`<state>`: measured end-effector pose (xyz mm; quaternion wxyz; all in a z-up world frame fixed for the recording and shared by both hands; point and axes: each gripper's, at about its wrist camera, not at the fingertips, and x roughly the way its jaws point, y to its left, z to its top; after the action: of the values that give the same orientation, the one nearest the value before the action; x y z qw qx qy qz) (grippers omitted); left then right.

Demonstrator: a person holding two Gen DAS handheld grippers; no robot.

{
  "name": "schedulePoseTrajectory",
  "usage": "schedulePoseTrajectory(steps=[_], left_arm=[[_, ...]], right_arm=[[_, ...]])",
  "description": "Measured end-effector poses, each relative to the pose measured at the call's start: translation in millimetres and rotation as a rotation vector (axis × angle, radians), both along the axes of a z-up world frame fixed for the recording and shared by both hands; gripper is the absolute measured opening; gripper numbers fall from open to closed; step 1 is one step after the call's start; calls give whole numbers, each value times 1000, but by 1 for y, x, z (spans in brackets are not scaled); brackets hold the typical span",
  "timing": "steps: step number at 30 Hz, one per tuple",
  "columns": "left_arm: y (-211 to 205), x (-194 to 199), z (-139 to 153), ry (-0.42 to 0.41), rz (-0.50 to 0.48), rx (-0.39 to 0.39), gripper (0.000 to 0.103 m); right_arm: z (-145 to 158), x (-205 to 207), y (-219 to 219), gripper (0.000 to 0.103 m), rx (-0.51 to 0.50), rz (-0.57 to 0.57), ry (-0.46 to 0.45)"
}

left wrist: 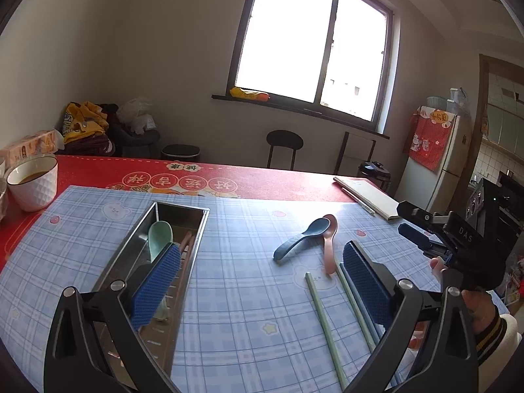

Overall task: Organize utensils
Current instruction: 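Move the left gripper to the green chopstick and close on it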

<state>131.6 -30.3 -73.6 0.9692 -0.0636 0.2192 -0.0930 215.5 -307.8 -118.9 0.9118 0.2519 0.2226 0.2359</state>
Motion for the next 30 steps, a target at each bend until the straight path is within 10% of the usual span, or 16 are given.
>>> schedulePoseTrajectory(steps=[9,19,30], left_arm=[[-31,31,-31,132,19,107,97],[-70,47,-61,316,-70,239,97],[-95,53,-89,421,-153,330,51]], right_arm=[[17,-23,22,88,-234,-99,-95],[9,-13,9,89,-206,-147,19],[11,-20,3,88,-165,-150,6]])
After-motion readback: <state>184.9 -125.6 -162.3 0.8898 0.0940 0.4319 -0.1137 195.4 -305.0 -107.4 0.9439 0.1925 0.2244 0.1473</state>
